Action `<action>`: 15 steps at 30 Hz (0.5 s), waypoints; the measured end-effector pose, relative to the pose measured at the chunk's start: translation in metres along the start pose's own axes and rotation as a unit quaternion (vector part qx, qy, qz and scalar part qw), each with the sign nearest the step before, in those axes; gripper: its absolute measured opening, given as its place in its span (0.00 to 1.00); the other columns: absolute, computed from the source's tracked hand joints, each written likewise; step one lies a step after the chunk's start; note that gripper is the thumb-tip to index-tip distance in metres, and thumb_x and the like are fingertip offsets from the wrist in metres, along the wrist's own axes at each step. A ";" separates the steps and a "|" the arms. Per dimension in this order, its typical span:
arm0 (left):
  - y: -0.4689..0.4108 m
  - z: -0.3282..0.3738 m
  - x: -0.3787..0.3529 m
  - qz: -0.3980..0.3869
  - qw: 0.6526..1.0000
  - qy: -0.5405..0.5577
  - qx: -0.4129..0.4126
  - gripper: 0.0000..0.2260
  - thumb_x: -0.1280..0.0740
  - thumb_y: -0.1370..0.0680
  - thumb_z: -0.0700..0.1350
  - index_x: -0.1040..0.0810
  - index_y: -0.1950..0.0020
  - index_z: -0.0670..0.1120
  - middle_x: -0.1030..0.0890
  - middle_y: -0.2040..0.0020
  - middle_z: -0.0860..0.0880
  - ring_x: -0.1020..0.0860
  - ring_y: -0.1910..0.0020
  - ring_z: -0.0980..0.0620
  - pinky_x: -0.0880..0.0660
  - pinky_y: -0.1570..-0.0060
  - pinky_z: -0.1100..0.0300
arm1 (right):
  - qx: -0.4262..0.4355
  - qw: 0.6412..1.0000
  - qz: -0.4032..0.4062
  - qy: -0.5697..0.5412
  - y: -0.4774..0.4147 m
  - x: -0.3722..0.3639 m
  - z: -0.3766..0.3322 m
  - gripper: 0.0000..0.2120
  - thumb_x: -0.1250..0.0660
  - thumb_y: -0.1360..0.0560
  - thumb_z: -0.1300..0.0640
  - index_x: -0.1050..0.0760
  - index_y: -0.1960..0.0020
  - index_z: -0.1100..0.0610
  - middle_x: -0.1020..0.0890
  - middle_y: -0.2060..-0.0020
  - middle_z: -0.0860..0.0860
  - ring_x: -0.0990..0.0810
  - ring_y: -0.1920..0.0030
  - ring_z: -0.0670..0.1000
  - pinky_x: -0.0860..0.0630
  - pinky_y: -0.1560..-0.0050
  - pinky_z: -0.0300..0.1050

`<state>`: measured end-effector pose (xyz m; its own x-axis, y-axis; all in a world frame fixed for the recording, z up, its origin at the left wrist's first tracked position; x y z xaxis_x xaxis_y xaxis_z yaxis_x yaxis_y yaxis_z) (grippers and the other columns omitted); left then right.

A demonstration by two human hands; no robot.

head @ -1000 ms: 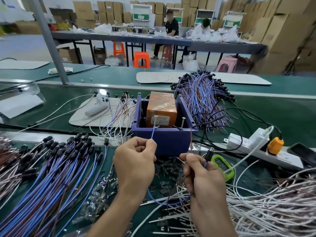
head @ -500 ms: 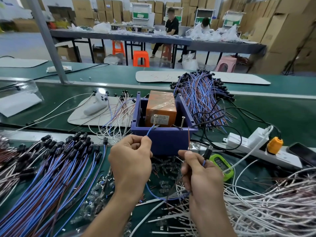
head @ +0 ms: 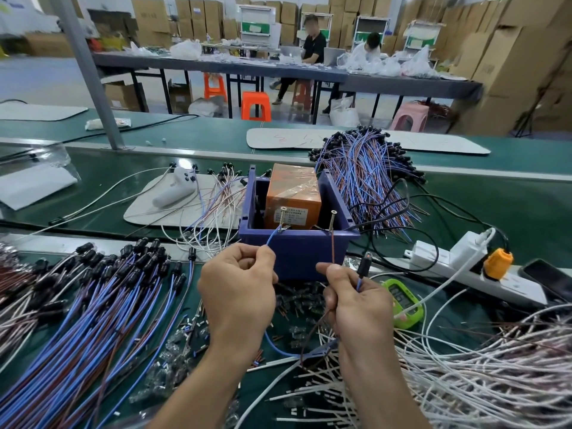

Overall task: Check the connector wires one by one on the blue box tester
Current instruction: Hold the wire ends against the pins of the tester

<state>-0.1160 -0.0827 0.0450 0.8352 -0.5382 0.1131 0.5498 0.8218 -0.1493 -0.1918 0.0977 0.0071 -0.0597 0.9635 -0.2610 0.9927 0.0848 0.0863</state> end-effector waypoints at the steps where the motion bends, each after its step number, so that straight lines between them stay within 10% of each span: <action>1: 0.000 -0.001 0.000 0.001 1.000 -0.001 0.004 0.12 0.28 0.23 0.43 0.19 0.68 0.47 0.19 0.74 0.52 0.29 0.82 0.58 0.35 0.80 0.67 | 0.002 1.000 0.000 -0.001 0.000 0.000 0.000 0.12 0.33 0.19 0.58 0.13 0.57 0.54 0.29 0.77 0.49 0.36 0.77 0.44 0.38 0.78 0.37; 15: 0.014 0.003 -0.020 -0.104 0.990 0.081 -0.047 0.04 0.27 0.29 0.48 0.15 0.64 0.53 0.19 0.72 0.52 0.24 0.73 0.56 0.27 0.72 0.63 | 0.008 0.999 -0.050 -0.018 0.013 -0.004 -0.008 0.13 0.33 0.21 0.60 0.16 0.63 0.59 0.33 0.78 0.50 0.39 0.77 0.46 0.43 0.77 0.38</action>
<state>-0.1256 -0.0601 0.0434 0.6901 -0.7237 -0.0063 0.7031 0.6726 -0.2308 -0.1796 0.0969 0.0169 -0.1543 0.9407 -0.3023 0.9836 0.1753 0.0434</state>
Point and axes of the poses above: each hand's wrist, its own y-axis away from the middle knuckle, its own x-axis out of the back of the hand, z = x × y, the point moved 8 cm from there along -y, towards the middle knuckle
